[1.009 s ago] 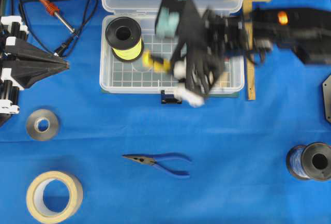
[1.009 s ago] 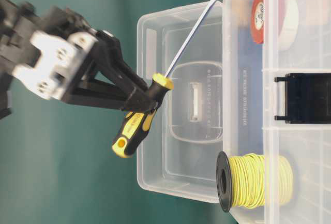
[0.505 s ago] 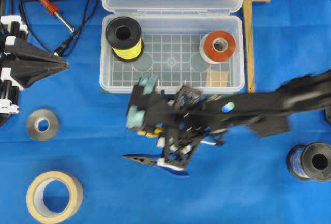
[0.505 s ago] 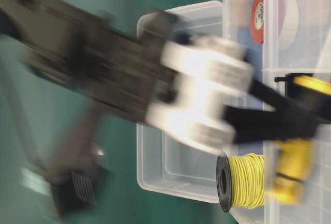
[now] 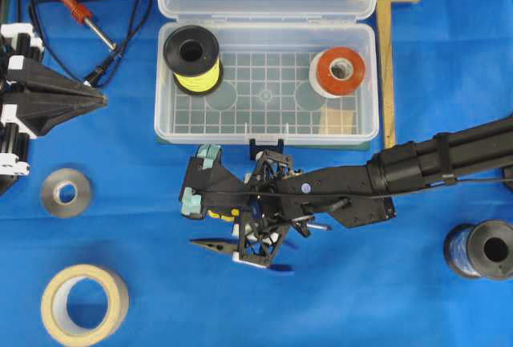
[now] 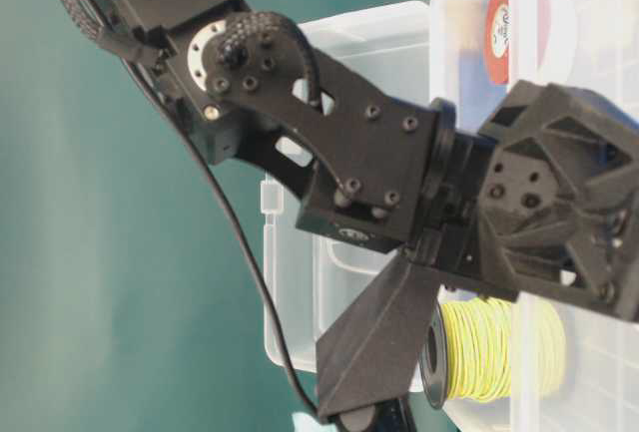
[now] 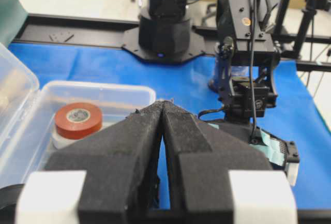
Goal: Pick the screwdriver from the toolbox among several items.
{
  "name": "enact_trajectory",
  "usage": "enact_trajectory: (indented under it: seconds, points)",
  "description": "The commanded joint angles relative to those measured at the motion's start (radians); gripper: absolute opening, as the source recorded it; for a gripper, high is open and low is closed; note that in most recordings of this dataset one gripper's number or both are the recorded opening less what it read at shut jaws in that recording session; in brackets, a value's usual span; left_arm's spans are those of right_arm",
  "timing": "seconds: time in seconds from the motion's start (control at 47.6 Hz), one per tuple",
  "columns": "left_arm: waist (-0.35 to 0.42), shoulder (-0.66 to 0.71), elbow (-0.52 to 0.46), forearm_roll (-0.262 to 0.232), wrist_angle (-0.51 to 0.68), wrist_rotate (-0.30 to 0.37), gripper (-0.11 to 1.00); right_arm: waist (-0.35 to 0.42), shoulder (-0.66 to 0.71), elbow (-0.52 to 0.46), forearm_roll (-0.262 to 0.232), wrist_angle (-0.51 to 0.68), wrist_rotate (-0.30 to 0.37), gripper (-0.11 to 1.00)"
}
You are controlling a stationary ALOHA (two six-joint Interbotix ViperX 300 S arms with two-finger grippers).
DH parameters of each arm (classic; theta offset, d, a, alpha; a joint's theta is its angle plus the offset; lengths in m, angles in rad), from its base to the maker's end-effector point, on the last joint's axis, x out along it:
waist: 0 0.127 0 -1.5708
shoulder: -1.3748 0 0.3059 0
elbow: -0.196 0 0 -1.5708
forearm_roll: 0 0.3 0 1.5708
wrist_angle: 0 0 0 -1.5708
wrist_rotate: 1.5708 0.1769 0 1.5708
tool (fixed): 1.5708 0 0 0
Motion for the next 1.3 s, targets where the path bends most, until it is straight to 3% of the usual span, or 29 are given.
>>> enact_trajectory:
  seconds: [0.0, 0.105, 0.231, 0.294, 0.547, 0.862, 0.988, 1.283]
  points:
    - [0.002, 0.005, -0.012, -0.002, -0.008, 0.000, 0.00, -0.005, -0.017, -0.015, -0.003, -0.011, 0.005, 0.29]
    - [0.002, 0.005, -0.012, -0.002, -0.006, 0.002, 0.00, -0.005, -0.029, -0.015, -0.003, 0.003, 0.006, 0.32]
    - [0.002, 0.005, -0.012, -0.002, -0.005, 0.000, 0.00, -0.005, -0.103, -0.012, -0.026, 0.021, -0.002, 0.69]
    - [0.002, 0.005, -0.012, -0.002, -0.003, 0.000, 0.00, 0.002, -0.156, -0.006, -0.052, 0.021, -0.003, 0.79]
    - [0.002, 0.005, -0.011, -0.002, -0.005, -0.002, 0.00, 0.037, -0.453, 0.137, -0.187, -0.020, 0.014, 0.71]
    - [0.002, 0.003, -0.009, -0.002, -0.005, -0.002, 0.00, 0.037, -0.868, 0.535, -0.327, -0.178, 0.014, 0.71]
    - [0.002, 0.002, -0.008, -0.002, -0.006, -0.005, 0.00, 0.026, -1.043, 0.699, -0.351, -0.261, 0.015, 0.71]
    - [0.002, -0.003, -0.003, -0.002, -0.012, -0.005, 0.00, -0.029, -1.307, 0.991, -0.351, -0.339, 0.015, 0.71]
